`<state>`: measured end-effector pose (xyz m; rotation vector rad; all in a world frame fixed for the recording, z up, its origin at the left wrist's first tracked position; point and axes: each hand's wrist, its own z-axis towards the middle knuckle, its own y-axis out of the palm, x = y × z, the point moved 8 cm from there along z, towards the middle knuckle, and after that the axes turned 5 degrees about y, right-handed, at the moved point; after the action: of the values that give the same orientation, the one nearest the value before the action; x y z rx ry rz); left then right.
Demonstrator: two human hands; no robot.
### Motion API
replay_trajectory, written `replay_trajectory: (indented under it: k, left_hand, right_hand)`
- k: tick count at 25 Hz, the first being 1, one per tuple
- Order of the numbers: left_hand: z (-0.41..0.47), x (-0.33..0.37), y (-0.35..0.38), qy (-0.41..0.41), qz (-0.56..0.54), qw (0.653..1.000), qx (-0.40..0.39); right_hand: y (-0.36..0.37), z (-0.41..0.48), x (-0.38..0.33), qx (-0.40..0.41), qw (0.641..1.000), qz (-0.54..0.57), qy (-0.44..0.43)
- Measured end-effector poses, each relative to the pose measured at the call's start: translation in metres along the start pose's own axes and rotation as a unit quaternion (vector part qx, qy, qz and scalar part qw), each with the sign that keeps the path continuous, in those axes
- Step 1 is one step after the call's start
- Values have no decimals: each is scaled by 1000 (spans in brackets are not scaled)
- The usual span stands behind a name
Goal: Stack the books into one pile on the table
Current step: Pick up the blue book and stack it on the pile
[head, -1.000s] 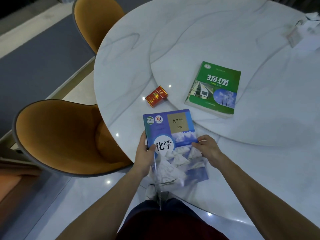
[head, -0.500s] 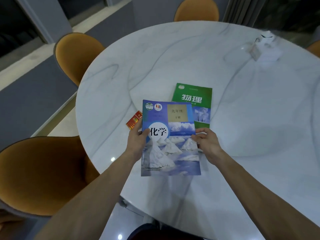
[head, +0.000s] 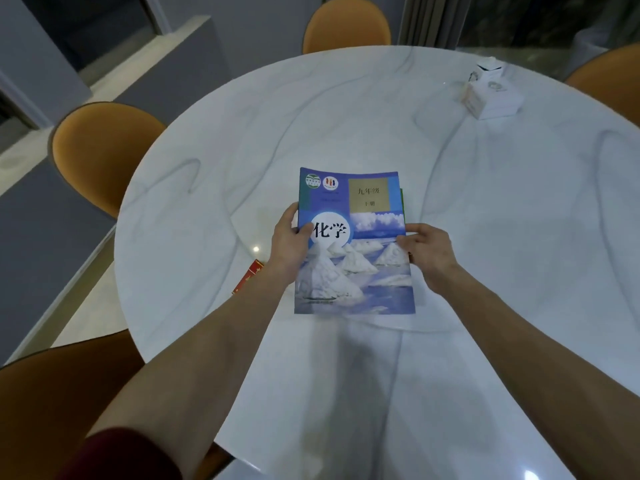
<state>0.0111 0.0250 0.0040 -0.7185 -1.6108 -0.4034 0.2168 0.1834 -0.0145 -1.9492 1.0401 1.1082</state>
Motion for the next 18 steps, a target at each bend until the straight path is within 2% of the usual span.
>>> replay_trajectory:
  k: [6, 13, 18]
  left_hand:
    - [71, -18, 31, -31, 53, 998, -28]
    - [112, -45, 56, -45, 95, 992, -72]
    - [117, -49, 62, -25, 179, 980, -88]
  right_hand:
    - [1, 53, 3, 81, 995, -37, 36]
    - [2, 88, 13, 110, 989, -81, 59]
    - [1, 95, 23, 130, 979, -142, 71]
